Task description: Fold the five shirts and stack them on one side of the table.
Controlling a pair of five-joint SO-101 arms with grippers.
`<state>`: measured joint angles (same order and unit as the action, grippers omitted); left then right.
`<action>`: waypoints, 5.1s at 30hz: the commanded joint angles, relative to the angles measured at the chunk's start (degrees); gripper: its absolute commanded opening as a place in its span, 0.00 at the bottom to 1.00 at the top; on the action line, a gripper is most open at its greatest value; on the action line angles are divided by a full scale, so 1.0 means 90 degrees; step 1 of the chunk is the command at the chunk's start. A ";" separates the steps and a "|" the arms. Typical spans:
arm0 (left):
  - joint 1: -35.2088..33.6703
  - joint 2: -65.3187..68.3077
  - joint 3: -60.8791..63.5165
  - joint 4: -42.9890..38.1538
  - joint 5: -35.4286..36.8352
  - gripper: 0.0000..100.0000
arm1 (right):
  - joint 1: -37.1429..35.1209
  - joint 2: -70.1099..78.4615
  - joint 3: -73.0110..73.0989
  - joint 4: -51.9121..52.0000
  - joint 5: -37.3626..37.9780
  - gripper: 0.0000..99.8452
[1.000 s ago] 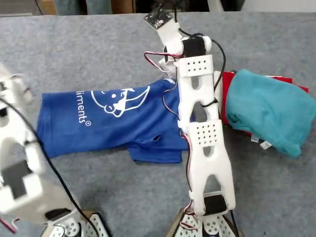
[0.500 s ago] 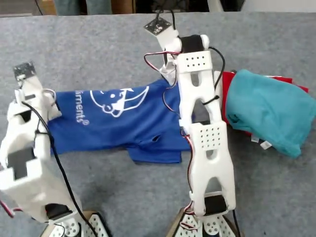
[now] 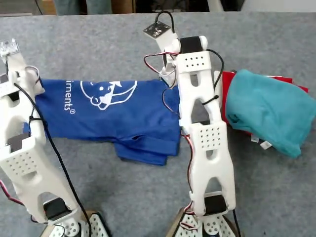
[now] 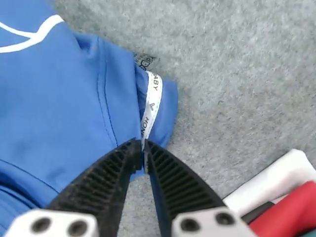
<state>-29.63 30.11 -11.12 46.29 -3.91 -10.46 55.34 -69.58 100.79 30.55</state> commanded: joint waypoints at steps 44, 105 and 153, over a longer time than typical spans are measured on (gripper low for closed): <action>-0.0220 0.1748 -0.2222 0.1495 0.0078 0.03 | -0.2227 -0.5709 0.9822 -0.5128 -0.0127 0.01; -0.0230 0.1719 -0.2212 0.1495 0.0078 0.03 | -0.3282 -0.5241 1.1375 -0.4425 0.1807 0.26; -0.0220 0.1729 -0.2212 0.1495 0.0078 0.03 | -0.2022 -0.0190 0.1294 -0.0547 0.3731 0.24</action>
<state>-29.63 45.76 -29.41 59.56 -3.56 -29.19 53.76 -55.08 98.51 64.57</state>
